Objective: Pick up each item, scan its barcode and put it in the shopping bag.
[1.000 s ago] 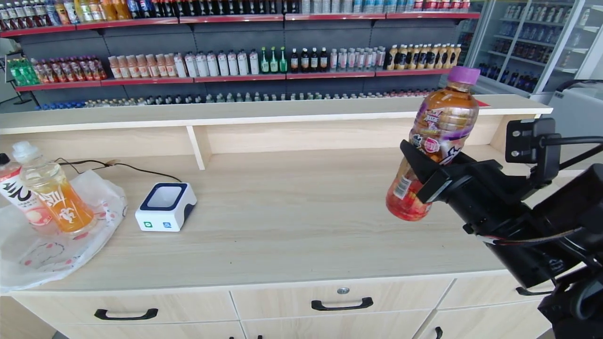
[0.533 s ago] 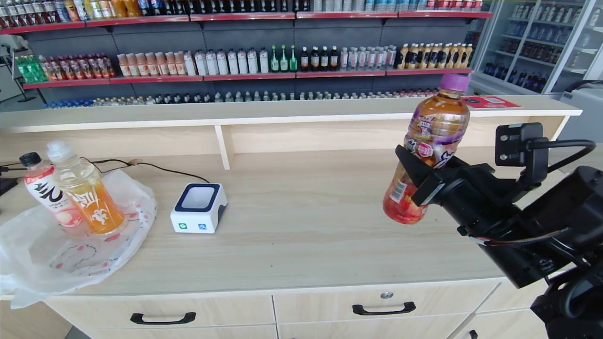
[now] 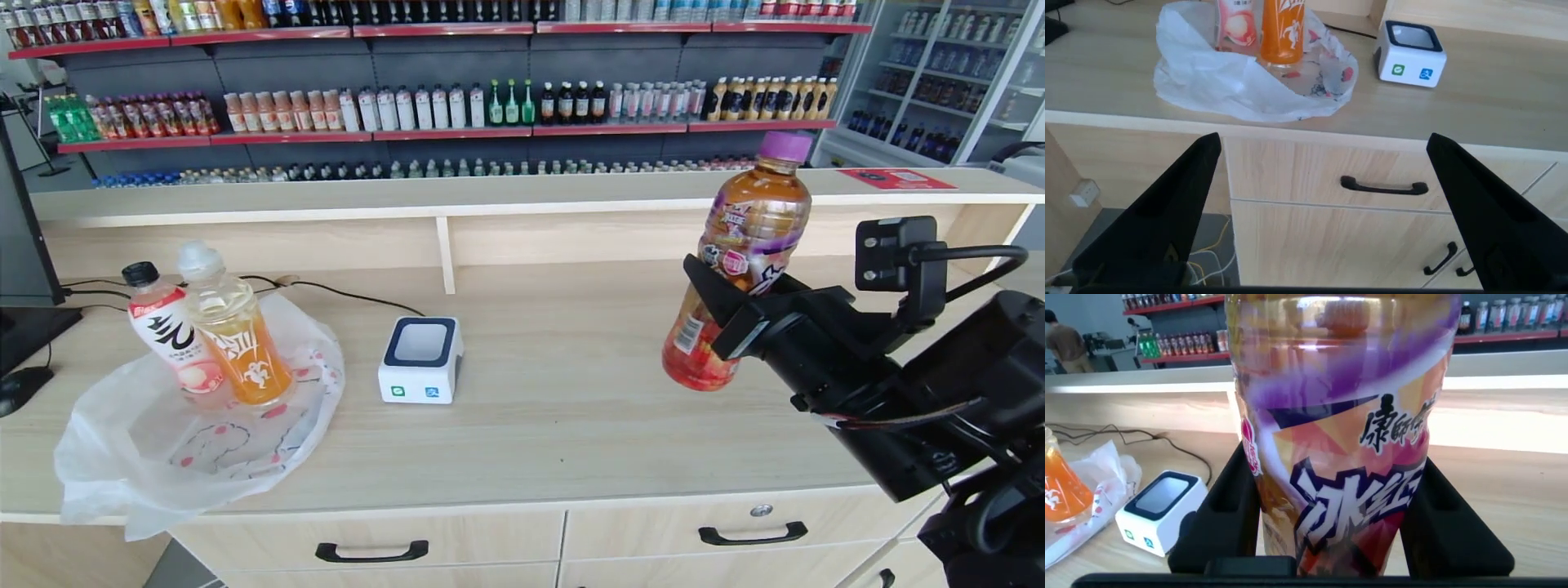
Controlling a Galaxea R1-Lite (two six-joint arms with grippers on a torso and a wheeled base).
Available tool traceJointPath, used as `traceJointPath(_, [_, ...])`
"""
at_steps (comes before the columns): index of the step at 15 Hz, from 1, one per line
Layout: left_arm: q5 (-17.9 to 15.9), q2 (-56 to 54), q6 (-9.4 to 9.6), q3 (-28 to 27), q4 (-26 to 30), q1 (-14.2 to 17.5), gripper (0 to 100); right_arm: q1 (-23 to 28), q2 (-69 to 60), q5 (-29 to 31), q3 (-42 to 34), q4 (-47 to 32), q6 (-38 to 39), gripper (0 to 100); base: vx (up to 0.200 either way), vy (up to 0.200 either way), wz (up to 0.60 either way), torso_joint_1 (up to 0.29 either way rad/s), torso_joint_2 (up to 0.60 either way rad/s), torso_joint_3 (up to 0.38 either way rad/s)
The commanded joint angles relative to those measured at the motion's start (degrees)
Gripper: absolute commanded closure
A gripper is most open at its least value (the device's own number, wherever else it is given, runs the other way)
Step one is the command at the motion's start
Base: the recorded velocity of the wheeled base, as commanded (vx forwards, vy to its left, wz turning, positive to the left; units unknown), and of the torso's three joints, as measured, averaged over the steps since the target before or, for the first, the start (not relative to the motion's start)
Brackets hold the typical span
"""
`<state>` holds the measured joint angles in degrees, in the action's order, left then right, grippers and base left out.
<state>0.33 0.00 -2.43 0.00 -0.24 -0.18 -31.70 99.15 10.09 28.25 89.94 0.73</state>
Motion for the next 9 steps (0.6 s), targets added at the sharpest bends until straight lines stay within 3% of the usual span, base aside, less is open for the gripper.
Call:
traceJointPath(1, [0.0,0.1,-0.04,0.0,0.0,0.0,0,-0.1,0.2,0.0,0.1,0.1,0.0,100,0.0,0.2,0.0,-0.002,0.0,0.002])
traceJointPath(9, [0.0,0.1,-0.12,0.0,0.0,0.0,0,-0.1,0.1,0.0,0.0,0.1,0.0,100,0.0,0.2,0.0,0.004,0.0,0.002])
